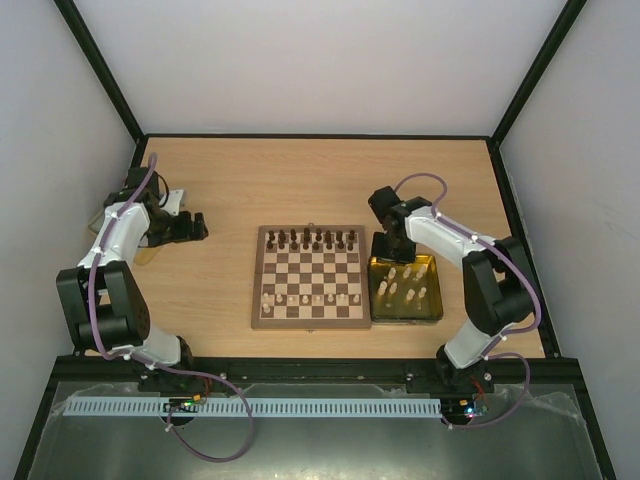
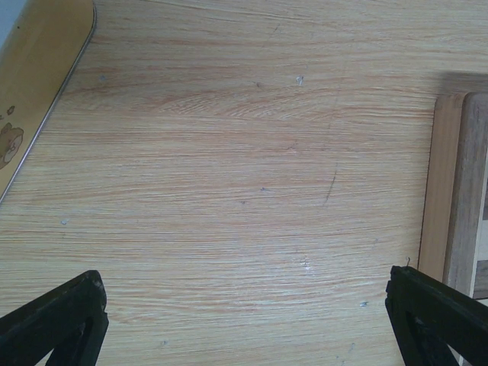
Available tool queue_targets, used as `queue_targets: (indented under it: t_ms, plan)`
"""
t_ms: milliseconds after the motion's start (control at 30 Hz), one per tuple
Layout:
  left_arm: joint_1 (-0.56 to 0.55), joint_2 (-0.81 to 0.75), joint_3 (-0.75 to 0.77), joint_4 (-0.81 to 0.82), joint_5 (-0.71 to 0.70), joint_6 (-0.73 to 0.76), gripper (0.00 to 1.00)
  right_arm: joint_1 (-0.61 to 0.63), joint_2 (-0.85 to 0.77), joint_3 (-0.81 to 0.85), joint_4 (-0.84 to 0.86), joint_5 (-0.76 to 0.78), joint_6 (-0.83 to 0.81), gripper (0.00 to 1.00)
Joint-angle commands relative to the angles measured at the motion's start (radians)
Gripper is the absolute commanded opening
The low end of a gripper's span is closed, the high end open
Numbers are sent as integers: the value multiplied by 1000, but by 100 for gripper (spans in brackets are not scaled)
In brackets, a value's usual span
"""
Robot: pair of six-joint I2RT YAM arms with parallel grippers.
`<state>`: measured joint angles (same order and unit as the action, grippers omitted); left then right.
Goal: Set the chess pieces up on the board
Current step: Pick up the chess piece from the storage box.
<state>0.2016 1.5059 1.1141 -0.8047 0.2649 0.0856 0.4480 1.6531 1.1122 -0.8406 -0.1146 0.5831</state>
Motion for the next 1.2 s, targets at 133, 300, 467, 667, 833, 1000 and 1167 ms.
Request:
queue_targets:
  t_ms: [133, 300, 467, 667, 833, 1000, 1167]
  plan:
    - [6, 23, 3, -11, 18, 0, 99, -3, -12, -38, 6, 30, -5, 25]
    - [7, 22, 0, -11, 22, -1, 99, -4, -30, -61, 2, 44, -11, 25]
    - [6, 28, 1, -11, 27, -1, 100, -7, -50, -89, 4, 48, -11, 24]
    - [7, 28, -2, -10, 32, -2, 100, -18, -71, -110, 4, 61, -14, 24]
    - [6, 28, -3, -10, 35, -1, 100, -22, -70, -120, 11, 58, -13, 24]
    - [6, 28, -2, -10, 36, -2, 100, -23, -66, -117, 9, 51, -14, 24]
    - [6, 32, -1, -10, 37, 0, 99, -22, -74, -119, 0, 46, -16, 24]
